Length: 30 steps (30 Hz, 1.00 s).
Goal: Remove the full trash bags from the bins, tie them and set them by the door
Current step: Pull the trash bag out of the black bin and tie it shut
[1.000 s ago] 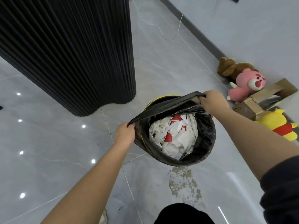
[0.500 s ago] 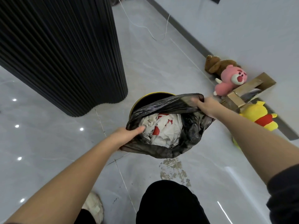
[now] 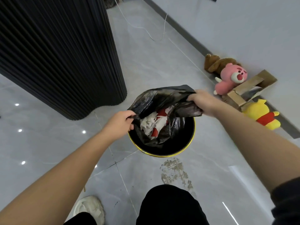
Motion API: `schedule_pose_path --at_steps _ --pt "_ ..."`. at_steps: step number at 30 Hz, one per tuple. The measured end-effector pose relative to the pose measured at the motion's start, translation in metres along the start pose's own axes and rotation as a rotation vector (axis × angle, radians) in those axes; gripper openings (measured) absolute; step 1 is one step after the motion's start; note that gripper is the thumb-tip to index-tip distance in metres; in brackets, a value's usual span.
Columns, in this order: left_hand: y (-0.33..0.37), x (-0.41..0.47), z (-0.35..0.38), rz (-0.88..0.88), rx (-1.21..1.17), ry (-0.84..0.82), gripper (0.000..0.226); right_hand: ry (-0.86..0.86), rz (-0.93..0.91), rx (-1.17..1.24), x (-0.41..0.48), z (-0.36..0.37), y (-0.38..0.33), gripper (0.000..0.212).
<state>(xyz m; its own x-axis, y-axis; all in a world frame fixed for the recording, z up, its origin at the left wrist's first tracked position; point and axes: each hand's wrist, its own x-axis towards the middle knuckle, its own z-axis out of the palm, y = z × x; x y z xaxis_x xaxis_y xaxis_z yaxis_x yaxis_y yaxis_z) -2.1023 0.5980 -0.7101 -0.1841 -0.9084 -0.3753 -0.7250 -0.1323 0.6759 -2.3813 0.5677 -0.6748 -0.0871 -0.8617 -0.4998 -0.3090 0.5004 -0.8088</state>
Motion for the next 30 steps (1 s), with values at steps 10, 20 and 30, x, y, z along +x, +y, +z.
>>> schedule_pose_path --at_steps 10,20,30 --pt "-0.008 0.027 -0.019 0.029 -0.231 0.000 0.013 -0.292 -0.292 -0.002 0.007 0.113 0.037 0.024" --pt "0.005 0.050 -0.026 0.189 -0.086 -0.133 0.014 -0.537 -0.003 0.102 0.010 0.139 0.038 0.023" --pt "-0.026 0.043 -0.015 0.127 -0.051 -0.211 0.009 -0.280 0.240 0.309 0.019 0.153 0.040 0.048"
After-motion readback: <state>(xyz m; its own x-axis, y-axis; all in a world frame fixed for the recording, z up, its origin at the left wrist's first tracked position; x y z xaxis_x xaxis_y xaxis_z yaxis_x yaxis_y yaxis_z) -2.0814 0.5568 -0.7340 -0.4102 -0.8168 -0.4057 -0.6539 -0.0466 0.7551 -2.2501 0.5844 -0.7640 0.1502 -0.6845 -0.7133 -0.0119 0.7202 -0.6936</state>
